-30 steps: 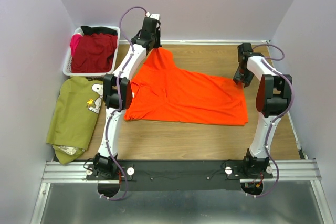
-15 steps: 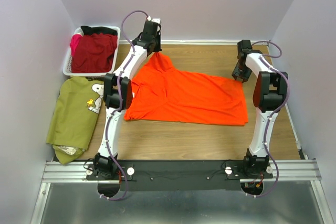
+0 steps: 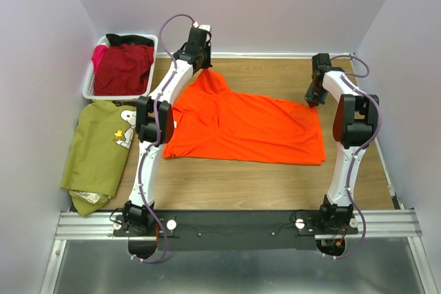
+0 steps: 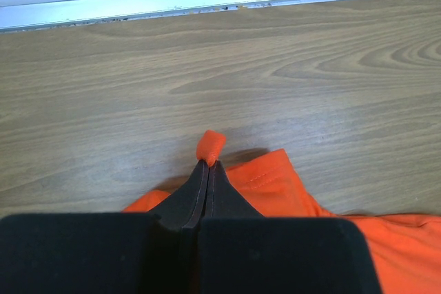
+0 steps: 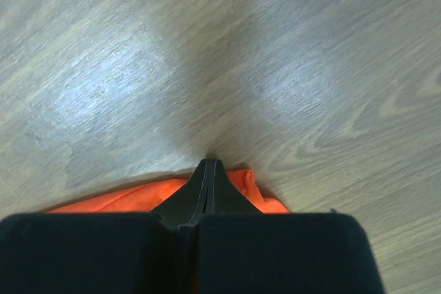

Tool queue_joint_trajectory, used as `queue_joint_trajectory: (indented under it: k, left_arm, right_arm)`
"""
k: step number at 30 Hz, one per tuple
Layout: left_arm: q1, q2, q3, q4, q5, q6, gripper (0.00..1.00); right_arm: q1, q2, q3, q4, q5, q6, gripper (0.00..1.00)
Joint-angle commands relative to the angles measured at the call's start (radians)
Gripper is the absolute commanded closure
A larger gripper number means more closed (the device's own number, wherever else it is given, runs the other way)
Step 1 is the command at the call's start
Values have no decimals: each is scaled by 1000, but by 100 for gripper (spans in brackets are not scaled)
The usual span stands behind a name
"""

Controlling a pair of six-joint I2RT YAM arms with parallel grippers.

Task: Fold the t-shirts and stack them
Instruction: Grap the side of the flattened tshirt furthest away from the robot with both arms

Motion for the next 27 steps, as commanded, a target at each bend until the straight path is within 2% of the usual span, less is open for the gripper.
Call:
queue_joint_trajectory:
  k: [1,10,16,17,20,23,27]
  left_arm:
    - [-1,-26,-3,-16,-4,14,100]
    - [-1,-47,3,-14,-20,19,100]
    - [-1,-52,-3,-18,-15,19,100]
    - [-1,-52,-4,-18,-13,17,100]
    - [-1,-52,-3,-18,-10,16,100]
    - [-1,-50,-4,-18,-12,17,100]
    - [-1,-47,-7,-19,-12,16,100]
  right_arm:
    - [-5,-39,-26,-32,16,0,99]
    - [-6,-99,3,-32,104,-11,99]
    - [-6,-119,18,-32,75,-31,99]
    - [-6,-117,18,-34,67,-37,95]
    - [-6,-111,3,-35,56,-36,70]
    - [-5,-107,-17,-37,46,-33,57]
    - [-6,-97,-31,-35,26,-30,48]
